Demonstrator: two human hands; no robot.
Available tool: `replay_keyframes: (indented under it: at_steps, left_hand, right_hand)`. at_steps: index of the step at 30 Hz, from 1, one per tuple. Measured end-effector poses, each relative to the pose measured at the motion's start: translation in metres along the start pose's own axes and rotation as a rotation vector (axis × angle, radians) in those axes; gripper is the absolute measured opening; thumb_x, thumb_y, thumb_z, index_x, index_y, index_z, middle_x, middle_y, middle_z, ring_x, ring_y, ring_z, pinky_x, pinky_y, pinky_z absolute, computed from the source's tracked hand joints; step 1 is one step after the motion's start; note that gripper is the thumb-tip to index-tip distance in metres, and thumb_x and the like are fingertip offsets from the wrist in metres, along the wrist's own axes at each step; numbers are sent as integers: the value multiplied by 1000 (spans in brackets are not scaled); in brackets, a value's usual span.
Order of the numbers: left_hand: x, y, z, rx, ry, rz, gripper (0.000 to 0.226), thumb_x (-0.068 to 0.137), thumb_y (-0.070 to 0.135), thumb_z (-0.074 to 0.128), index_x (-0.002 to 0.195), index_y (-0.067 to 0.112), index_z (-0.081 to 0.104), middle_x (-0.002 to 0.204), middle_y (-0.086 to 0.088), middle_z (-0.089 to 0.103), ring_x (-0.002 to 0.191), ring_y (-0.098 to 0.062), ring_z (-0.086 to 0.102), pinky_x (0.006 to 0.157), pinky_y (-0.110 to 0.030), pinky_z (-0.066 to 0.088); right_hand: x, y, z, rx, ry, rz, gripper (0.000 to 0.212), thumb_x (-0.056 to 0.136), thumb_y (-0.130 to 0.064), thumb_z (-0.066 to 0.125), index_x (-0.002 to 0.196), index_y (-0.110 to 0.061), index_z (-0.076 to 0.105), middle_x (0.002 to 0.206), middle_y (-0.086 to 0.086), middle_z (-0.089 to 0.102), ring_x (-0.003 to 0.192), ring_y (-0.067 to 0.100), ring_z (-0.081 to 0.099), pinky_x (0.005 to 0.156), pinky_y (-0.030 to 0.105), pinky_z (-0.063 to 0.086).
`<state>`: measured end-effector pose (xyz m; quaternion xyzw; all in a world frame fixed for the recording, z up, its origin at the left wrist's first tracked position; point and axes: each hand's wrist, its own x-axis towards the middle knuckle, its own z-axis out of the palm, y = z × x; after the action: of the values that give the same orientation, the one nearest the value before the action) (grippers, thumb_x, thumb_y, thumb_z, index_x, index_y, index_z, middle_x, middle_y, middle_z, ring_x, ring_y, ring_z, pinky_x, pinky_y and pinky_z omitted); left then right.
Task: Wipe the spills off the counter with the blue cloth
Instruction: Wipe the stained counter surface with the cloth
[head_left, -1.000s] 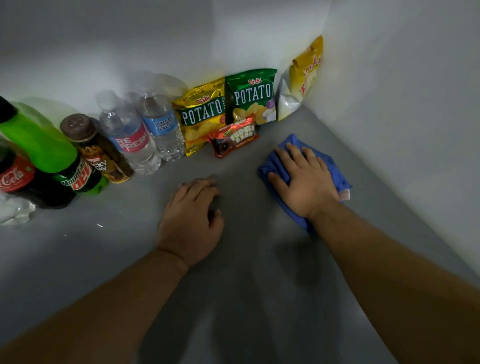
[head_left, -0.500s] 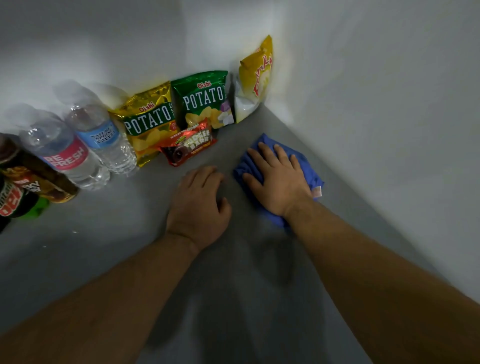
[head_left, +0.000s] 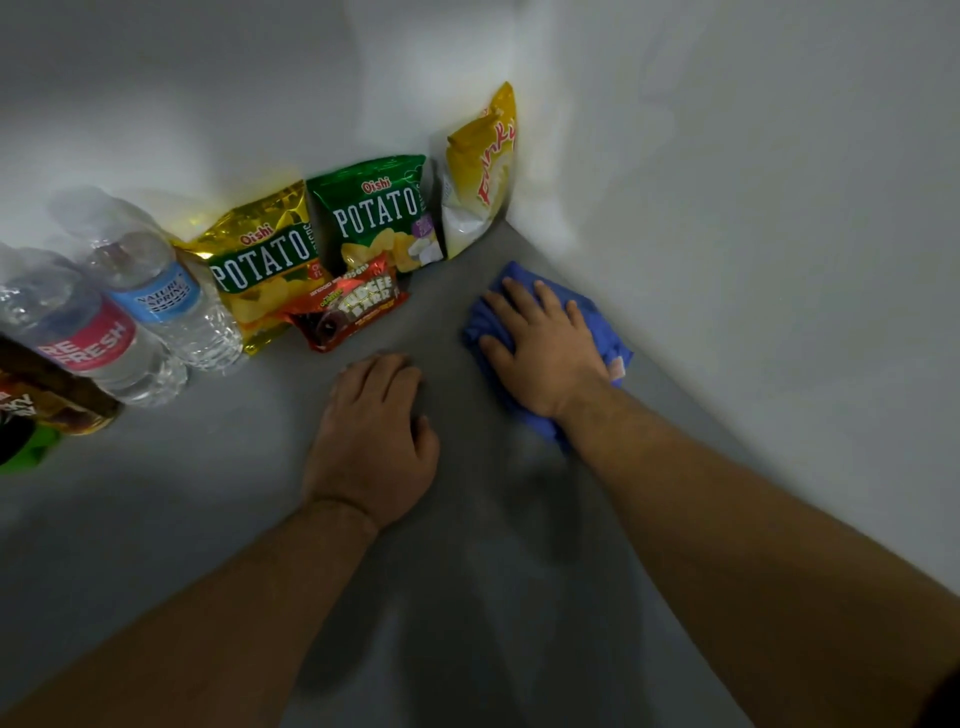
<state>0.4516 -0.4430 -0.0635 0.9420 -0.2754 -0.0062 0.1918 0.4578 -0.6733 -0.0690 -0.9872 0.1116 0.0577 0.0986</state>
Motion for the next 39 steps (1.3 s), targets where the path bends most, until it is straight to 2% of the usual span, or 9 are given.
replay_keyframes:
  at_steps: [6, 11, 13, 19, 23, 26, 28, 31, 39]
  left_hand:
    - [1, 0, 1, 9, -7, 2, 48, 92, 22, 58, 136, 4, 56, 148, -16, 52, 142, -36, 42, 120, -55, 34]
    - [1, 0, 2, 9, -5, -11, 50, 91, 22, 59, 138, 4, 56, 147, -17, 52, 141, -36, 44, 118, -55, 36]
    - [1, -1, 3, 5, -10, -17, 51, 92, 23, 58, 139, 5, 55, 149, -16, 51, 143, -35, 41, 119, -54, 35]
    - [0, -2, 2, -5, -11, -11, 49, 93, 24, 58, 138, 6, 56, 149, -13, 51, 143, -33, 40, 121, -54, 33]
    - [1, -4, 2, 1, -19, 0, 49, 92, 22, 59, 138, 5, 56, 149, -15, 51, 142, -34, 41, 120, -54, 33]
    - [1, -2, 0, -4, -12, -8, 48, 92, 22, 60, 137, 5, 56, 149, -15, 51, 142, -34, 42, 119, -53, 34]
    - [0, -2, -1, -12, -1, -6, 47, 92, 22, 60, 136, 5, 56, 148, -15, 51, 141, -34, 43, 118, -53, 36]
    - [0, -2, -1, -11, -2, 0, 47, 93, 24, 60, 136, 6, 56, 148, -14, 51, 140, -33, 43, 119, -52, 36]
    - [-8, 6, -2, 84, 54, 13, 46, 93, 32, 46, 127, 6, 61, 137, -16, 60, 127, -39, 52, 115, -54, 38]
  right_hand:
    - [-44, -22, 23, 7, 103, 183, 71, 102, -60, 13, 165, -30, 11, 175, -1, 2, 160, 29, -3, 128, 53, -1]
    - [-20, -31, 14, -10, 8, -138, 68, 101, -60, 18, 165, -36, 14, 174, -6, 7, 160, 28, 0, 128, 53, 2]
    - [8, -23, 7, -59, 1, -189, 64, 105, -57, 23, 165, -37, 14, 174, -8, 8, 160, 26, 5, 127, 52, 5]
    - [11, -26, 13, 5, 110, 196, 66, 103, -57, 20, 164, -34, 17, 174, -3, 10, 160, 28, 4, 128, 55, 3]
    - [-10, -32, 14, 1, 56, 26, 68, 100, -62, 18, 164, -37, 16, 174, -5, 9, 160, 28, 2, 128, 54, 1]
    - [5, -15, 3, -44, 33, -66, 67, 102, -65, 23, 163, -39, 19, 173, -9, 13, 158, 26, 10, 127, 52, 11]
    - [8, -5, 1, -36, 38, -3, 69, 100, -69, 23, 163, -40, 20, 173, -9, 14, 158, 25, 11, 126, 54, 14]
    - [-7, 6, 6, 6, 69, 91, 72, 99, -71, 21, 163, -39, 19, 174, -7, 11, 160, 26, 6, 128, 54, 6]
    - [-91, 53, 11, -6, 62, 120, 68, 103, -65, 19, 165, -35, 13, 175, -4, 8, 160, 27, 5, 129, 51, 5]
